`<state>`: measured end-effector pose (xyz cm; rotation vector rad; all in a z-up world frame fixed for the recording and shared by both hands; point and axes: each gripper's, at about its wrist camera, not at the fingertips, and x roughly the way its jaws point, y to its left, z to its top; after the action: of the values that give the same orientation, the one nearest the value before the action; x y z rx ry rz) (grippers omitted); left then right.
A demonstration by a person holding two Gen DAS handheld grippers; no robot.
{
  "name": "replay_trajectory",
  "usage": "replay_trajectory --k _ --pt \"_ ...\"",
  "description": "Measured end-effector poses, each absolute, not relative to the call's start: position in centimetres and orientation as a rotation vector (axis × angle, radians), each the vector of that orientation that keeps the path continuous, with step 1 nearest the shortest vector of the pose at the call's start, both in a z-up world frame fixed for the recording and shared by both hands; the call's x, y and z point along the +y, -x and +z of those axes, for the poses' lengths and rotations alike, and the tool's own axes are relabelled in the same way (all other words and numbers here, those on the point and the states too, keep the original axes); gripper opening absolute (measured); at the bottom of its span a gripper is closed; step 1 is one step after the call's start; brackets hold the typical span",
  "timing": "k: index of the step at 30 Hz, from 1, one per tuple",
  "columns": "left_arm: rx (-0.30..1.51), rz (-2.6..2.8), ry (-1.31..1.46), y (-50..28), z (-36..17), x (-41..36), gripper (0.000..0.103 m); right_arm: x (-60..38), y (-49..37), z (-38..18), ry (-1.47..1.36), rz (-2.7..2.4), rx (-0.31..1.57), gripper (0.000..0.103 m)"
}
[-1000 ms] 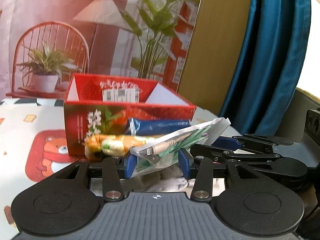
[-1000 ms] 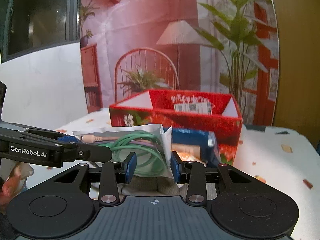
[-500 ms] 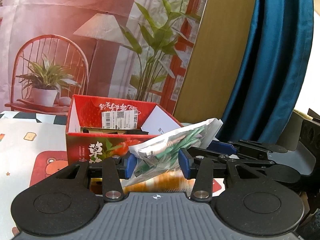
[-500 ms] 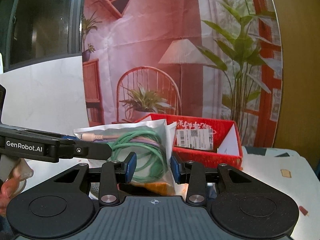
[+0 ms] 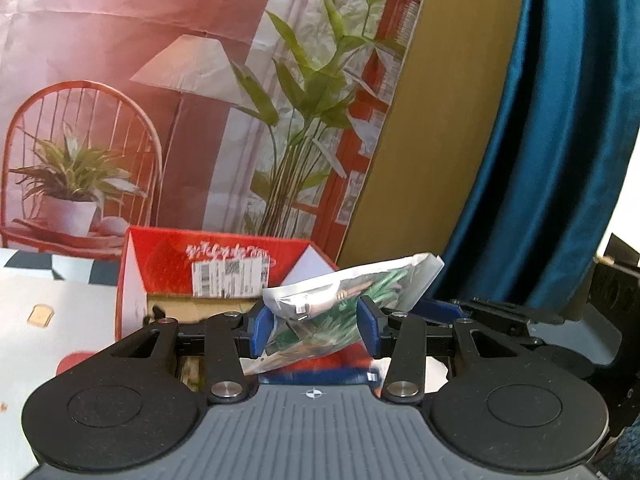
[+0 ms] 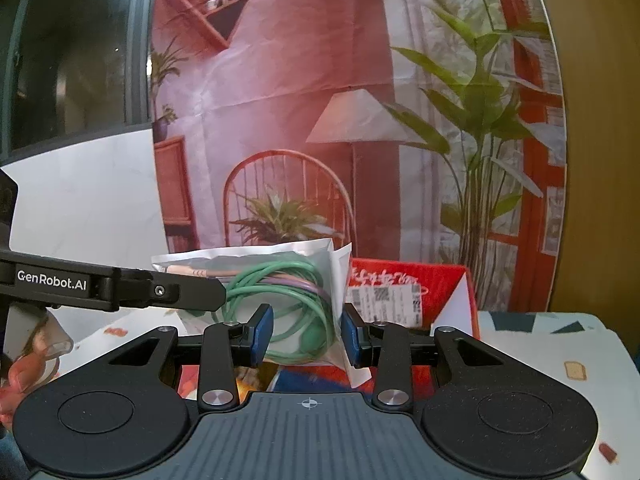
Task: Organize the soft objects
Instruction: 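Lift the clear bag with the left tool and carry it over the box, then open the left tool to drop the clear bag into the box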
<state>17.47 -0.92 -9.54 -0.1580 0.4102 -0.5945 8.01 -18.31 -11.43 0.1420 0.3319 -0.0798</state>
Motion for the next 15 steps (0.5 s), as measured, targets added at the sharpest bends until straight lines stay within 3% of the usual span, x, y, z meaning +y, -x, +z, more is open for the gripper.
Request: replay_trajectory --k 8,15 --pt "0.445 -0.598 0.195 -23.8 -8.4 -2.4 0.048 -22.8 -13.7 -11.2 -0.197 -0.083 0.376 0.034" --pt "0.591 -0.577 0.186 -28.6 -11.7 -3.7 0.048 -26.4 -17.9 -14.0 -0.285 -0.090 0.493 0.034"
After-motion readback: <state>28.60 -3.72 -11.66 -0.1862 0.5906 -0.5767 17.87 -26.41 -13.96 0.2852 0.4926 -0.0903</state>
